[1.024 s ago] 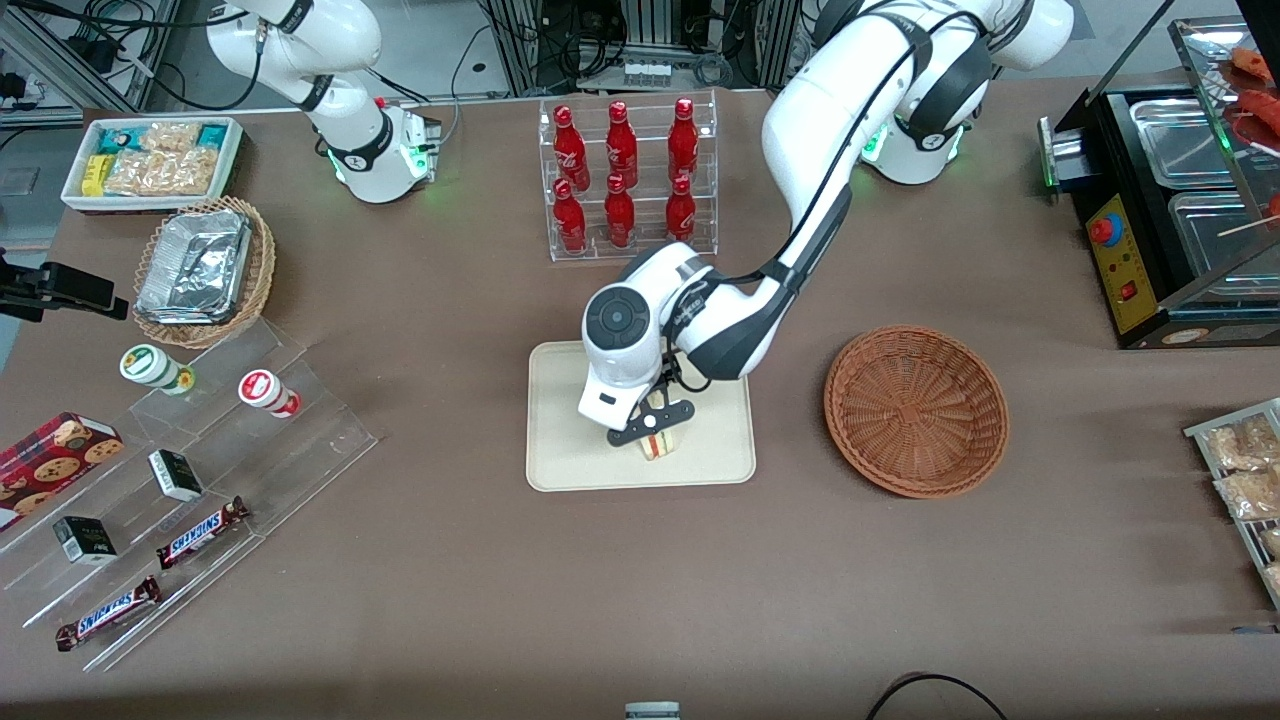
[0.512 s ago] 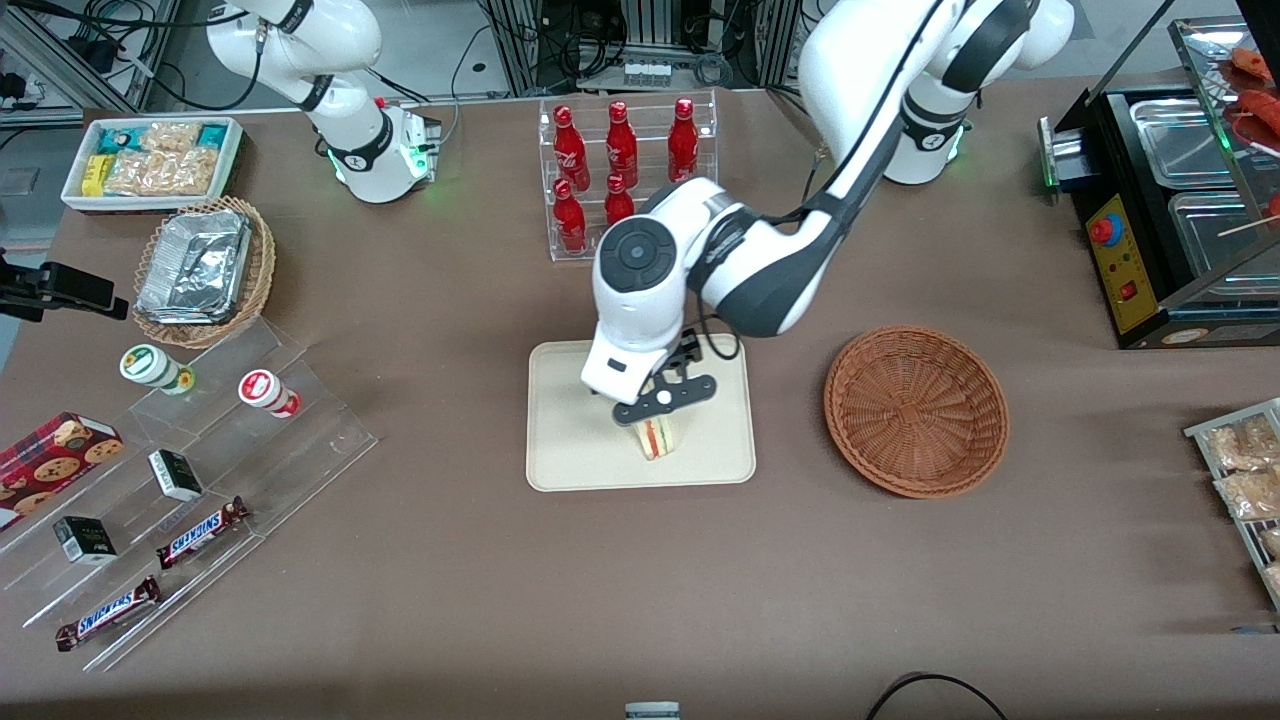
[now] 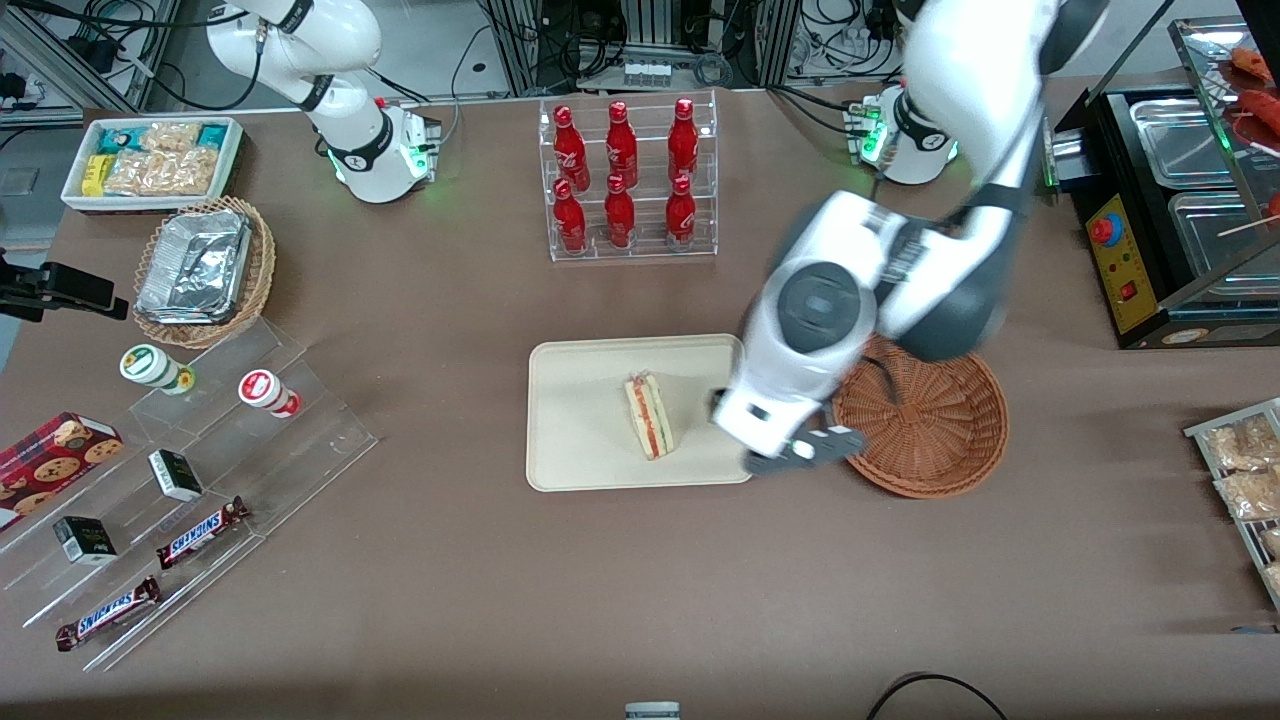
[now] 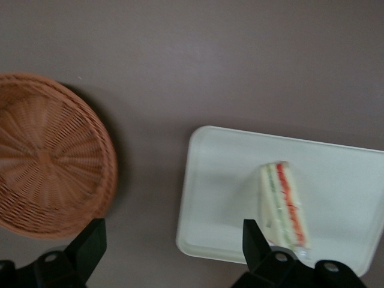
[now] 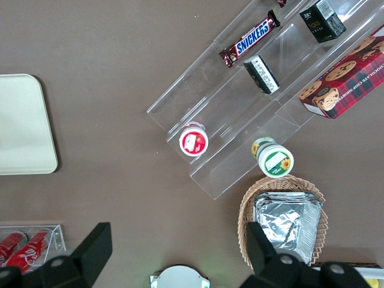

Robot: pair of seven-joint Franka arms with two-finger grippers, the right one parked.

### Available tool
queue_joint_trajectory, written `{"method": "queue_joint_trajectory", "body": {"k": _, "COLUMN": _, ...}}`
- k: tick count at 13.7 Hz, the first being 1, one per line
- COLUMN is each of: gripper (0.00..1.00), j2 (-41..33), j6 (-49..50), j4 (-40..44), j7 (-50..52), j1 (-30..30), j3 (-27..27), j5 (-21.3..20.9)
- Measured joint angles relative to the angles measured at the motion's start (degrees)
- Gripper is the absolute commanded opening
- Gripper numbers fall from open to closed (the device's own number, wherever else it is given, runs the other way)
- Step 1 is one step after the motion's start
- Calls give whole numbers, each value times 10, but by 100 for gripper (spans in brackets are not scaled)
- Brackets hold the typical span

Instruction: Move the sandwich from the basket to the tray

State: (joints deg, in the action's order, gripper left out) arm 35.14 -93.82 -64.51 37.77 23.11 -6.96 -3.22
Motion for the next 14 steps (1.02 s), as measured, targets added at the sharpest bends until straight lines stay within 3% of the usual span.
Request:
{"method": "queue_joint_trajectory", "body": {"k": 8, "gripper": 100, "j2": -163, "j6": 4, "j4": -167, "j7": -245, "j1": -139, "j3": -1, "j5": 15}}
{"method": "queue_joint_trajectory", "body": {"k": 14, "gripper": 100, "j2": -244, "j6": 76, "j4": -187, "j7": -401, "j1": -212, "j3": -1, "j5": 15}}
